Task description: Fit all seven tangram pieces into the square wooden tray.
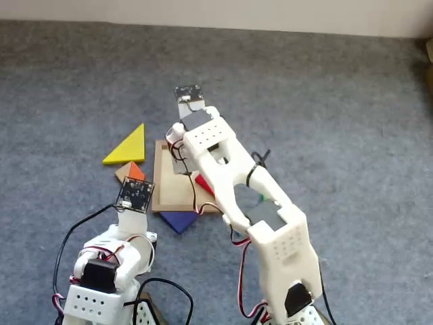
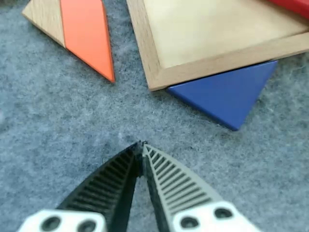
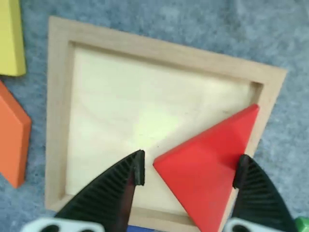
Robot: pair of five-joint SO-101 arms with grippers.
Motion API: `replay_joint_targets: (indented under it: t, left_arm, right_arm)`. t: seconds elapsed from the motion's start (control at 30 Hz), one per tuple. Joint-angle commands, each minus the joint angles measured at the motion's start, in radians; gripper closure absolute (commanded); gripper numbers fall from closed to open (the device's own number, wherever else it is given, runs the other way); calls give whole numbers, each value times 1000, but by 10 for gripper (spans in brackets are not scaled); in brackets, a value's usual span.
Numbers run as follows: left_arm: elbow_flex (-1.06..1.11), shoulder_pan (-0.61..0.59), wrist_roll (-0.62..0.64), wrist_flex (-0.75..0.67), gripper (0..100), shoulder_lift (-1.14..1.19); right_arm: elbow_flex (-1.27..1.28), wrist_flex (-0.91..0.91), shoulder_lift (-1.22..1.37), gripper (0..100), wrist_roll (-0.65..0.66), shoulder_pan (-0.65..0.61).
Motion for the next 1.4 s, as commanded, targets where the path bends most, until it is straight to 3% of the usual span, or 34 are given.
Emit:
replay_joint_targets:
  t: [0.0,0.33,0.6,0.9,1.13,1.37]
  left_arm:
    - [19,21,6,8,992,-16]
    - [19,21,6,8,992,-16]
    - [19,21,6,8,992,-16]
    - [19,21,6,8,992,-16]
    - [19,21,6,8,992,-16]
    - [19,21,6,8,992,-16]
  right_arm:
    - [-61,65,-27,716,9,-25]
    - [-84,151,-62,717,9,-27]
    - [-28,2,-36,810,15,-2]
    - [-18,-28,56,814,18,67]
    - [-18,-113,64,814,121,87]
    - [-18,-42,-30,814,121,65]
